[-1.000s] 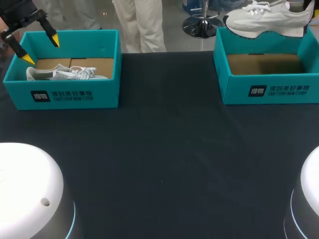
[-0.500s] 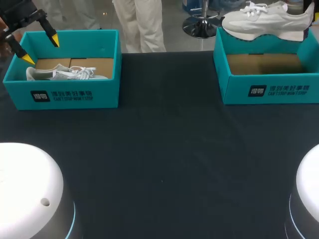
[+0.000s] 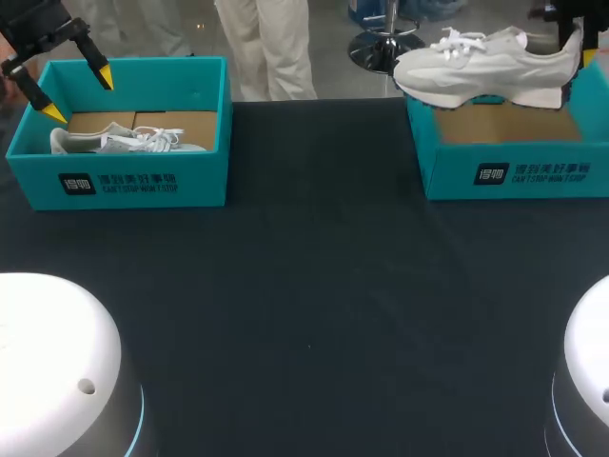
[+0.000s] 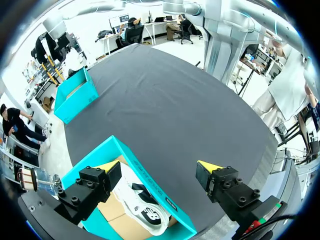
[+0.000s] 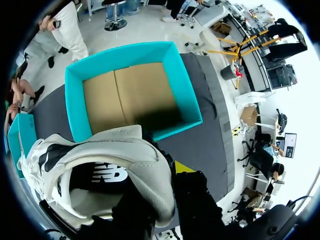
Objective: Take the shoe out of the shoebox, open the shoe tongue, remove and reinsert the insole, then place the shoe into the shoebox
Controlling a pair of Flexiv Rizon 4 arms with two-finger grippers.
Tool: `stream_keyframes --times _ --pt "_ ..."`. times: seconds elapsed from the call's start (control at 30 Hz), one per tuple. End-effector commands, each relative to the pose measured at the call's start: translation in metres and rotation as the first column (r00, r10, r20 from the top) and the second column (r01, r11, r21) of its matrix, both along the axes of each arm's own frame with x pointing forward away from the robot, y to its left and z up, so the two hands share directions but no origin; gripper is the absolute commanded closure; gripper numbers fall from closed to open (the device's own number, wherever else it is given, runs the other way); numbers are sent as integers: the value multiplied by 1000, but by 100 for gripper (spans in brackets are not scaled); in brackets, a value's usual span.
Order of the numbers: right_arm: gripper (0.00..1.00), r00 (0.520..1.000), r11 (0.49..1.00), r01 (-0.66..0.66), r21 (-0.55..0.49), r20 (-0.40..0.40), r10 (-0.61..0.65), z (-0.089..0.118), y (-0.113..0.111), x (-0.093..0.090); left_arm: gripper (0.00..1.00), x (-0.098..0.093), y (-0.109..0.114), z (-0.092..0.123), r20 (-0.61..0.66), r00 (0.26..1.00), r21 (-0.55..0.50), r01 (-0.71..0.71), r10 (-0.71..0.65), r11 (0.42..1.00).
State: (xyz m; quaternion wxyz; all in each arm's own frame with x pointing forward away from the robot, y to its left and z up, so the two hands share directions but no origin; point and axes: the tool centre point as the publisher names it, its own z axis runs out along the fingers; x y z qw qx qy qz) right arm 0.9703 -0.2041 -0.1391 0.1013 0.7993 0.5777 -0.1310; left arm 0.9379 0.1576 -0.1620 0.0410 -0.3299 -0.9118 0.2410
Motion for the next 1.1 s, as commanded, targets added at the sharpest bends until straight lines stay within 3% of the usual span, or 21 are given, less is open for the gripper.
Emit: stream_keyframes --times 0.03,0.77,1.1 --pt "100 997 999 -30 -28 68 31 5 24 -40 0 0 0 0 1 1000 1 0 0 1000" --pt "100 999 1000 -27 -4 31 28 -7 136 -125 0 0 0 0 1 1000 1 0 0 1000" --pt "100 999 1000 -31 2 29 31 -5 156 -139 0 0 0 0 1 1000 1 0 0 1000"
